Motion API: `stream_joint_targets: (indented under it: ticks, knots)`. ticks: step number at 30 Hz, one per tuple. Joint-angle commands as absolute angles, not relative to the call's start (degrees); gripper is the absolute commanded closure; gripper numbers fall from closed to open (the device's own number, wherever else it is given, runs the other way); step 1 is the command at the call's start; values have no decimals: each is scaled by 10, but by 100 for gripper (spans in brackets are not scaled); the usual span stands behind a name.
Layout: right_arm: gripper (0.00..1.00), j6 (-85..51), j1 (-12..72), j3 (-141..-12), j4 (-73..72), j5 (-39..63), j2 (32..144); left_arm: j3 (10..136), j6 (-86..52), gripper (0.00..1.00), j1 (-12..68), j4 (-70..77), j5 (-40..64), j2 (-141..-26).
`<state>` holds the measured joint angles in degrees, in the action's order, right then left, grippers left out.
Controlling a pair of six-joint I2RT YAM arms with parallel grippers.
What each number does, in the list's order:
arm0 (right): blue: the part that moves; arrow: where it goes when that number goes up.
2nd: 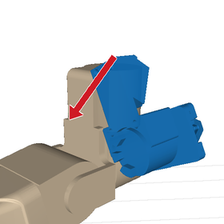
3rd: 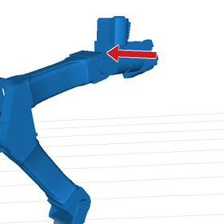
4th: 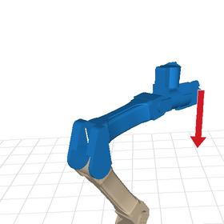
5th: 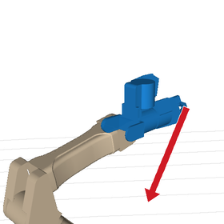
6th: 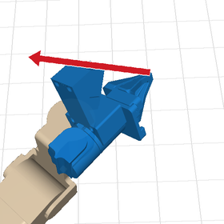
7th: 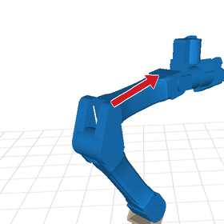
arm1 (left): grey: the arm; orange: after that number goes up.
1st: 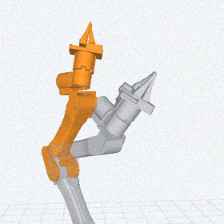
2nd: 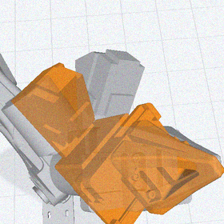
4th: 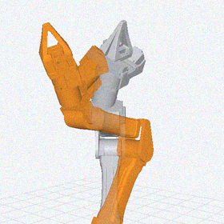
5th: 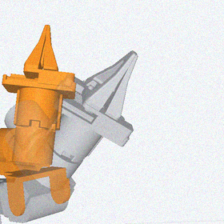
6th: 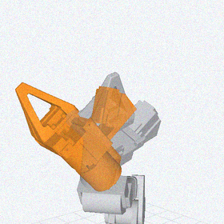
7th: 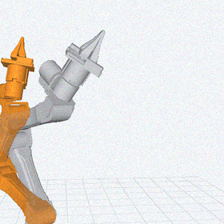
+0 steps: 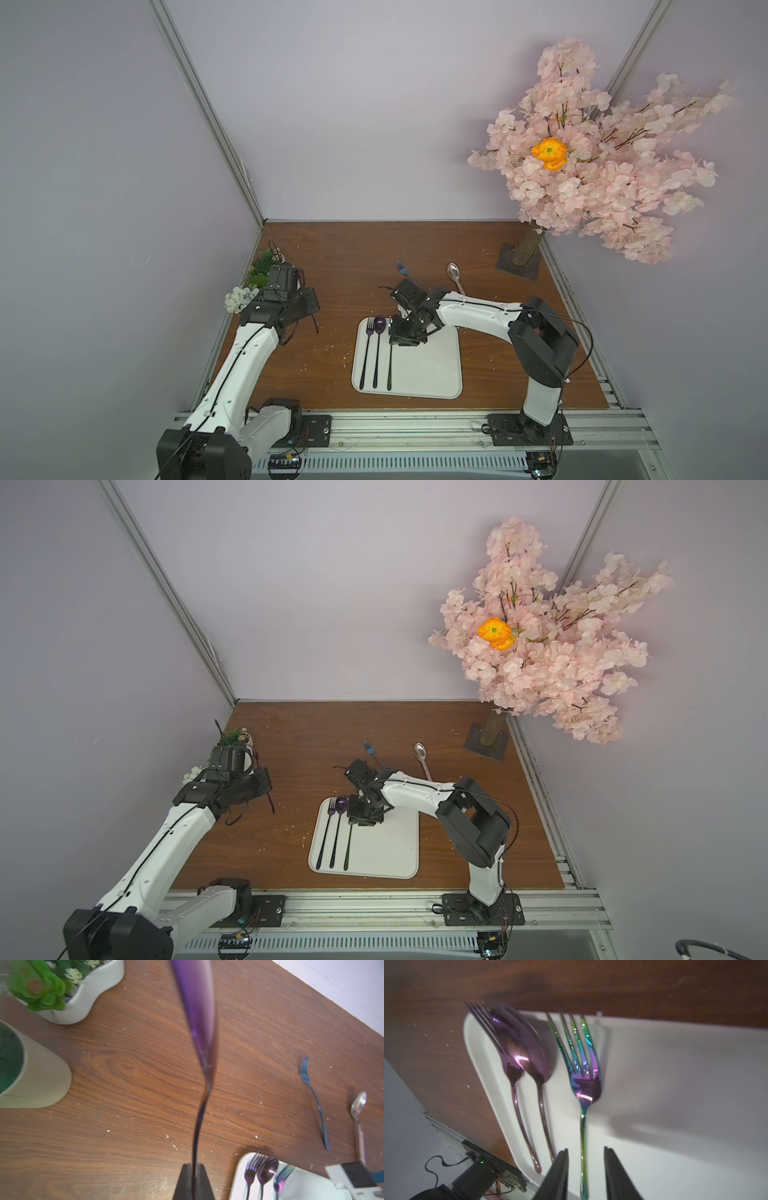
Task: Set the spoon and fork side by side
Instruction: Adjust the fork on the tray, then place the spoon on the tray.
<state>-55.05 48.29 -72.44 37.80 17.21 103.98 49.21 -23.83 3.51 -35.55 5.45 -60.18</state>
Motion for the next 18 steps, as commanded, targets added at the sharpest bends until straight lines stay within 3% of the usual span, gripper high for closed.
stream_joint_targets:
  ticks: [1,6,12,18]
  knots:
    - [55,-502,471,-750,423,94,976,504,-215,100,32,-336,142,-593]
    - [48,-381,416,-729,387,97,898,520,-165,100,61,-331,290,-600]
    - [41,-225,354,-679,227,264,789,501,-160,100,119,-284,468,-598]
    - [40,-230,348,-587,55,354,714,506,-172,100,170,-241,502,-623]
